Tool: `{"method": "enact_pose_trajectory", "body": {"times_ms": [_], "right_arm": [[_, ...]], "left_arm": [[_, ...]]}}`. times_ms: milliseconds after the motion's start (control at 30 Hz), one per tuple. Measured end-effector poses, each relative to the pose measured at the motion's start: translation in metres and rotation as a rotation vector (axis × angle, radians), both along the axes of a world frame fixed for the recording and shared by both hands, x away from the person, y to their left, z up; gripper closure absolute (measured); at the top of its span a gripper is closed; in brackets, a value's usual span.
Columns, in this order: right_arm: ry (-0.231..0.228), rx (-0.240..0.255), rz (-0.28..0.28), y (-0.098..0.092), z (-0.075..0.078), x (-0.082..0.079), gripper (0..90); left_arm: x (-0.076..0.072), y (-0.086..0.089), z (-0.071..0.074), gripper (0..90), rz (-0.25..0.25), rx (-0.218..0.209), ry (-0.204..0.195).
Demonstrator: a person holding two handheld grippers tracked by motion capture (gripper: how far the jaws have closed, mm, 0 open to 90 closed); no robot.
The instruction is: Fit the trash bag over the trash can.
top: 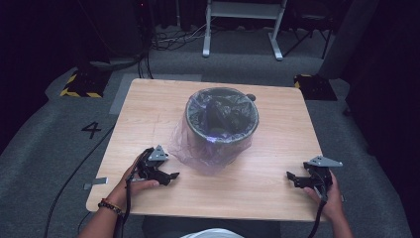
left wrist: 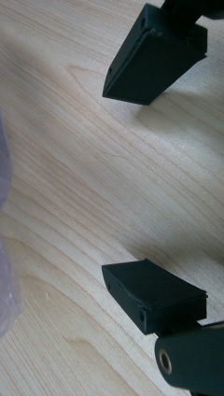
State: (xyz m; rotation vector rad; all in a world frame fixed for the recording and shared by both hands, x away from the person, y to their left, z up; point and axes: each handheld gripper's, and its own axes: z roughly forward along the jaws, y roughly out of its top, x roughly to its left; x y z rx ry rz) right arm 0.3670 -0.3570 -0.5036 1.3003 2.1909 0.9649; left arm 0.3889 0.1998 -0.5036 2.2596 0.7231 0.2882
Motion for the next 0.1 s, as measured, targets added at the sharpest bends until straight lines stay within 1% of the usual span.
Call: {"method": "enact_pose_trajectory", "body": {"times_ms": [100], "right_arm": [[0.0,0.0,0.0,0.0,0.0,0.0,14.5]], "left_arm": [[0.0,0.0,-0.0001,13.6,0.0,-0.001,0.0]]}}
